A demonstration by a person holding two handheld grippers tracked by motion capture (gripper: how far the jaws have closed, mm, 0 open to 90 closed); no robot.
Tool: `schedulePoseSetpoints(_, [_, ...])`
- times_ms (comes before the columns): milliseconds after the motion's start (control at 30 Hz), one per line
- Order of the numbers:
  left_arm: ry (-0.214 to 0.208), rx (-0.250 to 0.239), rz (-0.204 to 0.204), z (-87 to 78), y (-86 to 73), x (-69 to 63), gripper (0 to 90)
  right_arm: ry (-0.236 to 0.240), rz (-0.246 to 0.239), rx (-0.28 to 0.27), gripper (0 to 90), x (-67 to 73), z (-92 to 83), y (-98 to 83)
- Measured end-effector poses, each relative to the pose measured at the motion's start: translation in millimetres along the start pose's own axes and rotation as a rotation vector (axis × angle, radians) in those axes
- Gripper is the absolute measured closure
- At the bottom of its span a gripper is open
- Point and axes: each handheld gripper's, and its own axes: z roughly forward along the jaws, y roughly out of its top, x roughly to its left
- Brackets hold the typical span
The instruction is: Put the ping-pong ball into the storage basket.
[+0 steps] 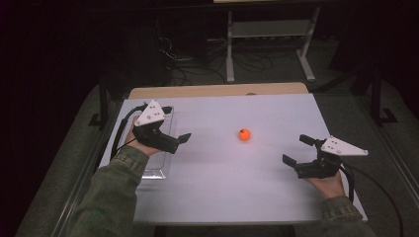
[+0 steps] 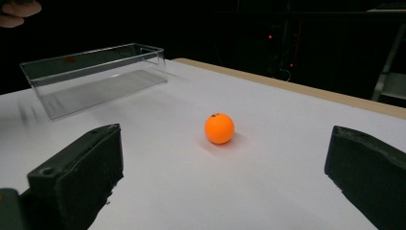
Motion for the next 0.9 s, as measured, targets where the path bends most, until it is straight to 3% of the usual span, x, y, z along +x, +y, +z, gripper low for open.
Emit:
schedulePoseSetpoints(267, [-0.015,-0.001,0.009,6.7,6.0,1.3,0.0,0.002,-0.003,0.002,0.0,0.3,0.4,-0.2])
schedulePoseSetpoints(500, [-0.018,0.021,0.006,14.7,8.5,5.3,0.0,0.003,-0.006,0.004,0.0,0.3,0.4,-0.2])
schedulePoseSetpoints(900, [-0.056,0.060,0.036,27.2,17.4,1.7,0.0,0.005,-0.008,0.007,0.0,0.8,0.8,-0.4])
